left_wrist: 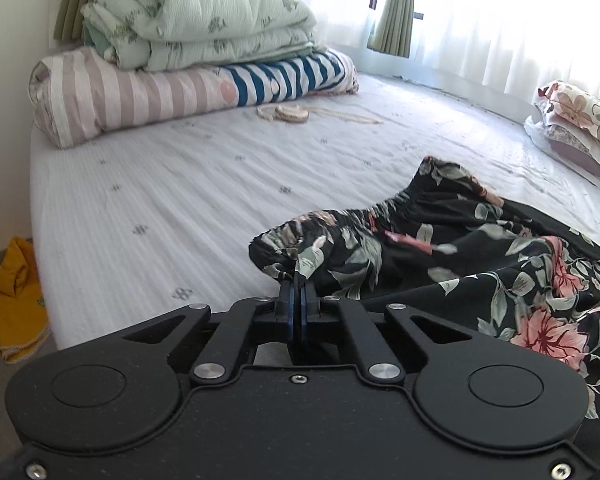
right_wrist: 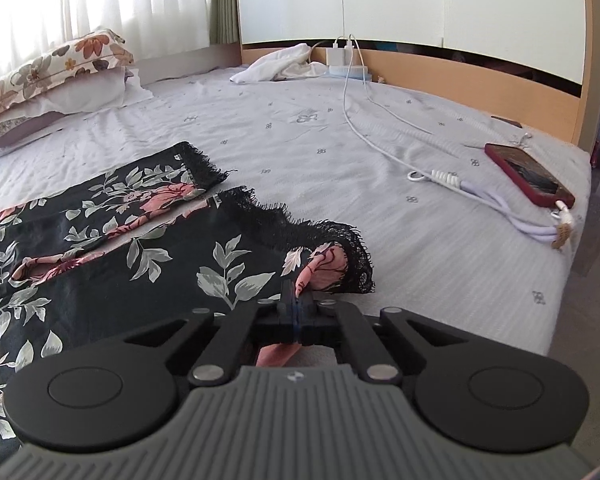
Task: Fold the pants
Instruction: 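Hold the waistband with the left gripper while the right gripper lifts the lace hem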
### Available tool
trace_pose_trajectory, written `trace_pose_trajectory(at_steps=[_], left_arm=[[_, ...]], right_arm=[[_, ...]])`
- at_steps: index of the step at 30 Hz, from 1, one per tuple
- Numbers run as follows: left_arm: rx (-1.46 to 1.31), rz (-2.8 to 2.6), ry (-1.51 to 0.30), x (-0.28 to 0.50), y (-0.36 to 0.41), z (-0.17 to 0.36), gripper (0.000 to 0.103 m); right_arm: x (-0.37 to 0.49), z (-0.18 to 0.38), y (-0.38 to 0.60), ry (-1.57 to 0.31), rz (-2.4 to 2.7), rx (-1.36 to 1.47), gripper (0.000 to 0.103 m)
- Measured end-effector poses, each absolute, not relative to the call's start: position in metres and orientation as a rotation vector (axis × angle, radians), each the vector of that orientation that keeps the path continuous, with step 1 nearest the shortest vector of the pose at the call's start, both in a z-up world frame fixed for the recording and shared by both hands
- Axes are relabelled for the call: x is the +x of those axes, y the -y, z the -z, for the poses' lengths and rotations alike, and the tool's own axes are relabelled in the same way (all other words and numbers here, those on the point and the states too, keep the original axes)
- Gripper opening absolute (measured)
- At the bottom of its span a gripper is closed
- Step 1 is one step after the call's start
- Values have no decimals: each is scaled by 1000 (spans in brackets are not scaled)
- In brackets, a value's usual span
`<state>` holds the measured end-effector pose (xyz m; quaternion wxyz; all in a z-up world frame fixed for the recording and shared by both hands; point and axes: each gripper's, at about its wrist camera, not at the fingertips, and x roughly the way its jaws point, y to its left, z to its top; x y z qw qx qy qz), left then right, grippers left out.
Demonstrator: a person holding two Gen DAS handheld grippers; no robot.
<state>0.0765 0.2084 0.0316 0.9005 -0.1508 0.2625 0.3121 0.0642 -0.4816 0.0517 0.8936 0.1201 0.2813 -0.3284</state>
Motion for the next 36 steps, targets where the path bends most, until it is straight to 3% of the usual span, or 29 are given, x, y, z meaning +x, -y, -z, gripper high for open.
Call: trace_pose_trajectory(at_steps=[19, 22, 24, 25, 26, 28, 32, 34, 36], left_arm=[[-260, -667, -586, 35, -208, -46, 3], [-276, -665, -595, 35, -211, -45, 5], [-283, -665, -603, 36, -213, -44, 5], [-283, -666, -606, 37, -214, -43, 5], [-281, -668, -608, 38, -214, -42, 5], [-279, -669, -614, 40, -215, -41, 5], [-279, -675, -623, 43, -216, -37, 5], [-276, -678, -630, 45, -216, -36, 5], [-271, -682, -634, 48, -216, -35, 5]], right_arm=[[4, -64, 496, -610, 662, 278, 3], [0, -62, 502, -615, 601, 373, 17], [-2, -60, 503, -605, 570, 418, 21], [-3, -58, 503, -605, 559, 428, 40], [-4, -57, 503, -605, 546, 435, 52], [-3, -54, 504, -612, 517, 449, 59], [2, -48, 510, -661, 492, 513, 57], [12, -44, 514, -697, 459, 553, 39], [23, -44, 518, -718, 461, 571, 32]])
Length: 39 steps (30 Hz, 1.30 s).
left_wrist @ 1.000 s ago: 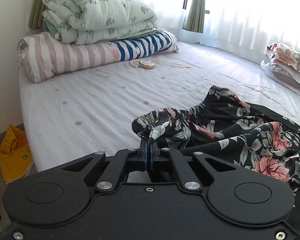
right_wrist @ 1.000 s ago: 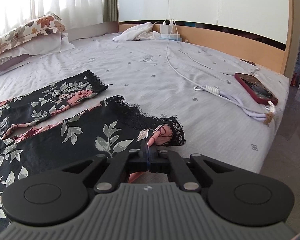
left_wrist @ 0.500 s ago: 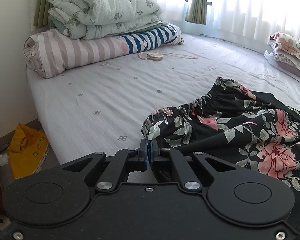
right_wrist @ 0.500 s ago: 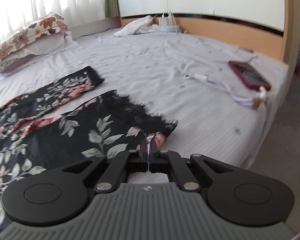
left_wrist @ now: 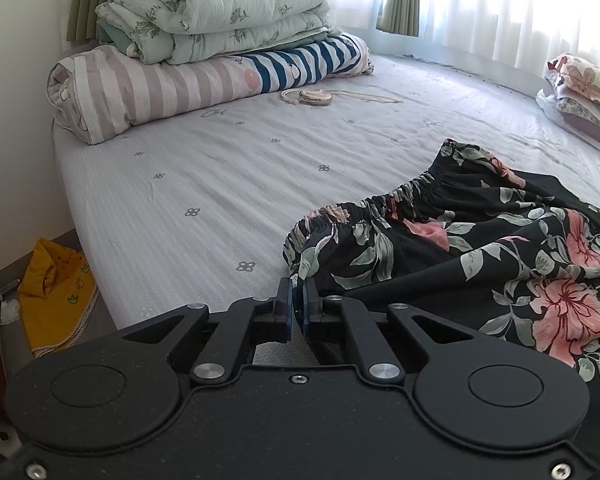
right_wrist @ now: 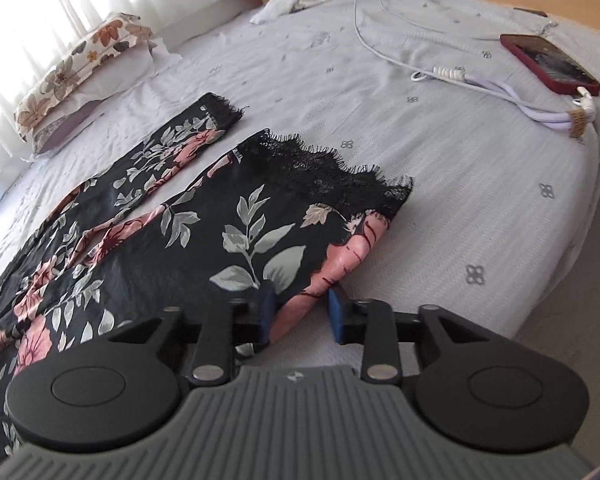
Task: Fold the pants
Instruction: 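Hold the waistband with the left gripper while the right gripper lifts the lace hem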
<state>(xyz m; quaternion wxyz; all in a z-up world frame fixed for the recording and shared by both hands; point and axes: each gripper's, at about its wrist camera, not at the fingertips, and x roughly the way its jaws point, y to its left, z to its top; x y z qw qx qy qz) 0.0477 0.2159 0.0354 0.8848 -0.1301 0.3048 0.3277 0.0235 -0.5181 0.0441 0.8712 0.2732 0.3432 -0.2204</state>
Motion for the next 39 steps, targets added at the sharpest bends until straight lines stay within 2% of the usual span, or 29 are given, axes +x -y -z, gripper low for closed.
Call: trace_pose_trajectory(at_steps=[8, 9, 10, 11, 23, 30, 31, 33, 36, 38, 39], left_arm=[[-260, -697, -631, 55, -216, -37, 5], [-255, -695, -632, 56, -216, -36, 4], [-246, -693, -633, 57, -215, -37, 3], [-237, -692, -632, 58, -214, -37, 3], [-222, -646, -590, 50, -215, -63, 2], [-209, -649, -577, 38, -221, -72, 2], [-207, -657, -580, 38, -222, -71, 2], [-206, -656, -590, 36, -224, -69, 2], [-241, -620, -599, 32, -226, -65, 4], [-266, -579, -597, 29, -226, -65, 9], [-281, -554, -593, 27, -226, -65, 10]], right_arm=[[67, -40, 528, -753, 482, 591, 33], [70, -41, 528, -754, 487, 577, 28], [72, -42, 526, -755, 508, 563, 11], [72, -43, 526, -759, 538, 552, 2], [47, -71, 517, -770, 655, 387, 2], [21, -80, 530, -745, 633, 476, 2], [18, -79, 534, -744, 618, 507, 3], [12, -73, 540, -739, 602, 578, 13], [7, -66, 544, -734, 603, 618, 35], [6, -62, 541, -744, 569, 611, 58], [6, -61, 539, -746, 550, 605, 60]])
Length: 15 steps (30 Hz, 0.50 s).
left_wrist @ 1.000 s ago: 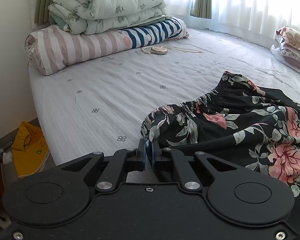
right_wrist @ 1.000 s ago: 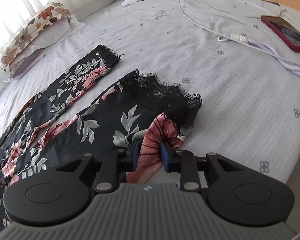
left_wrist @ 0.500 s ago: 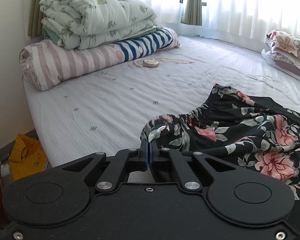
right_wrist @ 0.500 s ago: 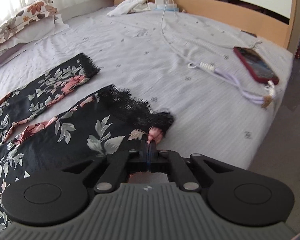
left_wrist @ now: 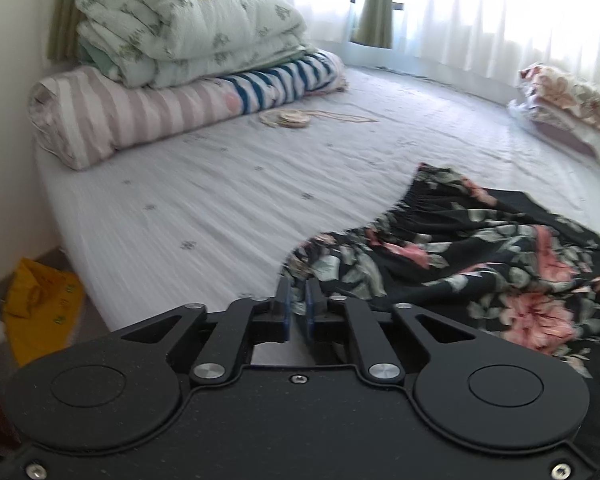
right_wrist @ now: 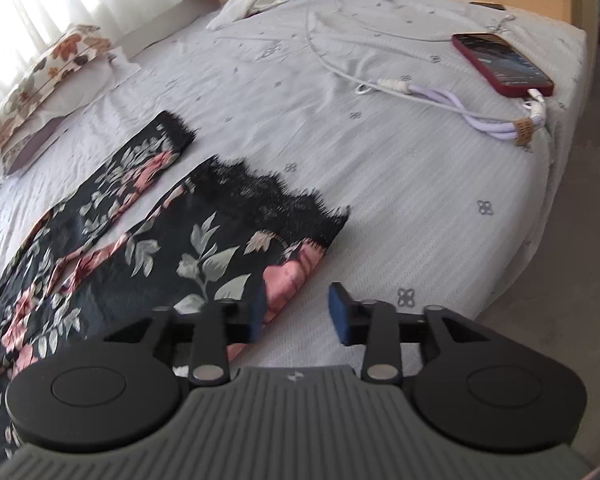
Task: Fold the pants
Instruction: 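Hold the waistband with the left gripper while the right gripper lifts the lace hem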
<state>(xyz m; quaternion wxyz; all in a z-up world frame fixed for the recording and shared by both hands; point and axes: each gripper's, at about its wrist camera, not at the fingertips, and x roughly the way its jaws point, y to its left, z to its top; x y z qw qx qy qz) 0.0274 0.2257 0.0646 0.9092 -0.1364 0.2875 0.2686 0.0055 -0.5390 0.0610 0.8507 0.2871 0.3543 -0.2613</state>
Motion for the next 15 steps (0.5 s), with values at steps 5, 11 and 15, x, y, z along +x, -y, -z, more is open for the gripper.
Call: trace_pose_trajectory(at_steps=[5, 11, 15], left_arm=[[-302, -487, -594, 27, -217, -60, 43], [-295, -417, -545, 24, -206, -52, 75], [-298, -383, -515, 25, -205, -48, 87]], right_arm=[[14, -52, 528, -730, 481, 610, 75], [35, -43, 510, -717, 468, 545, 85], [46, -39, 504, -701, 472, 509, 86]])
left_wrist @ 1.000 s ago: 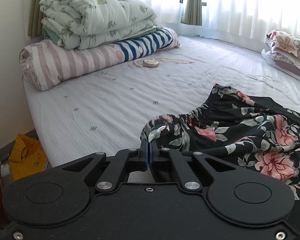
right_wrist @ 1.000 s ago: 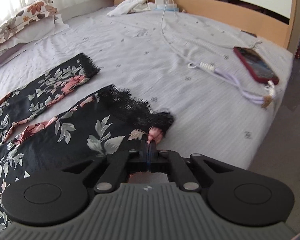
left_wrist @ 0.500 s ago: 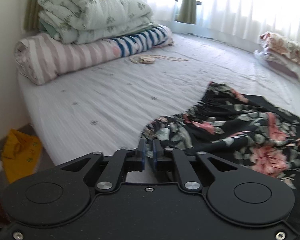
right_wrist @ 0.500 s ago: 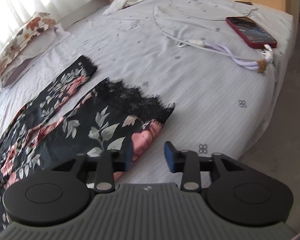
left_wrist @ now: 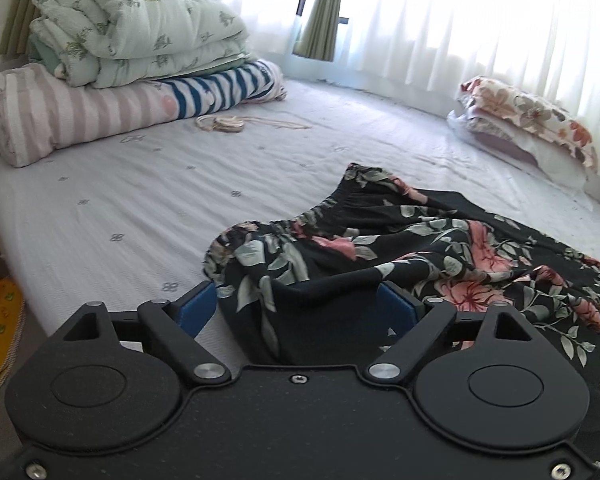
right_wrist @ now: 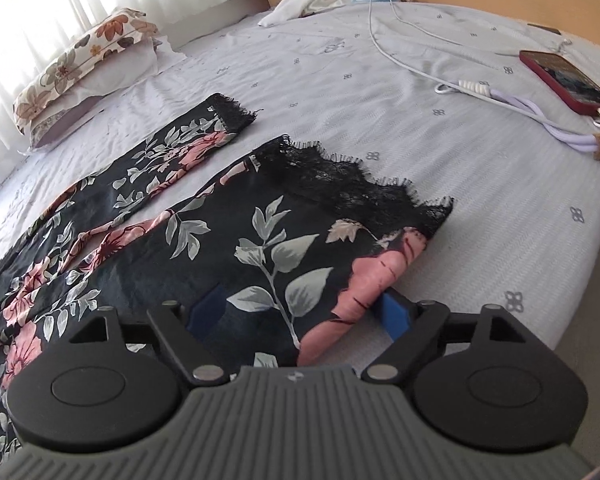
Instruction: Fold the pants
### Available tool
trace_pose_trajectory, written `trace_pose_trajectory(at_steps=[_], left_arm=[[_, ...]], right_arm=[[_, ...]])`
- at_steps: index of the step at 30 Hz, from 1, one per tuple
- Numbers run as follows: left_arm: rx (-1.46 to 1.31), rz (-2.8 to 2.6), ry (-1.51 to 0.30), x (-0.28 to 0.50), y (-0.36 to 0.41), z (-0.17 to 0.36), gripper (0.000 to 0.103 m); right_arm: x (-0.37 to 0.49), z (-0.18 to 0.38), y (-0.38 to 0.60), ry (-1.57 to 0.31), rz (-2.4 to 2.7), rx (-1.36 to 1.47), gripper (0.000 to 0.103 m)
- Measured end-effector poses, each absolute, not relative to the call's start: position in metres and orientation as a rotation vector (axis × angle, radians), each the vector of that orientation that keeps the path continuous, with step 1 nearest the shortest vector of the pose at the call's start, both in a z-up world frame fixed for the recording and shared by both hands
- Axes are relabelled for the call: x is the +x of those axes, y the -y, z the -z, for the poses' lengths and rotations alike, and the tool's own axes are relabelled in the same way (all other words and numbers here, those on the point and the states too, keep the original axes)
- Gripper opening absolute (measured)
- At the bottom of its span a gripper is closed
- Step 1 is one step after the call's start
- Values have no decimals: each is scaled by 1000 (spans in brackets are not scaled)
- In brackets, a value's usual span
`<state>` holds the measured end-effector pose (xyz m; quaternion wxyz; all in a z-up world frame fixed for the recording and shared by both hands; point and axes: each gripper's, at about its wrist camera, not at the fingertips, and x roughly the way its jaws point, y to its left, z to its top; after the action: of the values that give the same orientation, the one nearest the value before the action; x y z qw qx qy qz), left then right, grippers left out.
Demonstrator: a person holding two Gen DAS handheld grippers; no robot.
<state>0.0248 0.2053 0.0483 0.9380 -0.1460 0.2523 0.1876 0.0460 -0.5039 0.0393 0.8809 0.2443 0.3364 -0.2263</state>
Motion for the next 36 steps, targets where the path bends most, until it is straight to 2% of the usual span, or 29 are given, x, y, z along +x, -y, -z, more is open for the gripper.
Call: trace_pose_trajectory(at_steps=[1, 3, 5, 7, 8, 9, 10, 11, 12, 16, 24, 30, 36], left_arm=[[-302, -384, -521, 27, -206, -46, 87], [-321, -401, -530, 33, -209, -40, 88], [-358, -425, -512, 40, -216, -33, 88], [-432, -469, -505, 48, -227, -25, 87], [-481, -483, -517, 51, -233, -22, 75], [-522, -487, -528, 53, -238, -19, 59], [-536, -491, -546, 56, -241, -17, 15], [-521, -518, -574, 59, -242, -17, 4], [-500, -545, -579, 59, -241, -19, 1], [-419, -531, -498, 47, -230, -41, 1], [-339, -540, -459, 33, -220, -81, 1], [-290, -549, -486, 23, -216, -77, 2], [-294, -578, -576, 34, -217, -52, 2]], right_arm=[[49, -39, 503, -699, 474, 494, 84], [54, -38, 498, -695, 485, 441, 72], [60, -36, 493, -695, 521, 374, 46], [62, -33, 493, -681, 554, 353, 35], [62, -33, 494, -670, 559, 363, 24], [61, -34, 496, -667, 565, 372, 18], [61, -36, 496, -673, 584, 370, 6], [60, -38, 496, -687, 610, 361, 2], [59, -41, 496, -701, 629, 356, 2], [49, -53, 502, -695, 651, 381, 2], [30, -81, 506, -637, 661, 359, 2], [13, -85, 508, -627, 674, 333, 2], [11, -62, 521, -688, 677, 407, 2]])
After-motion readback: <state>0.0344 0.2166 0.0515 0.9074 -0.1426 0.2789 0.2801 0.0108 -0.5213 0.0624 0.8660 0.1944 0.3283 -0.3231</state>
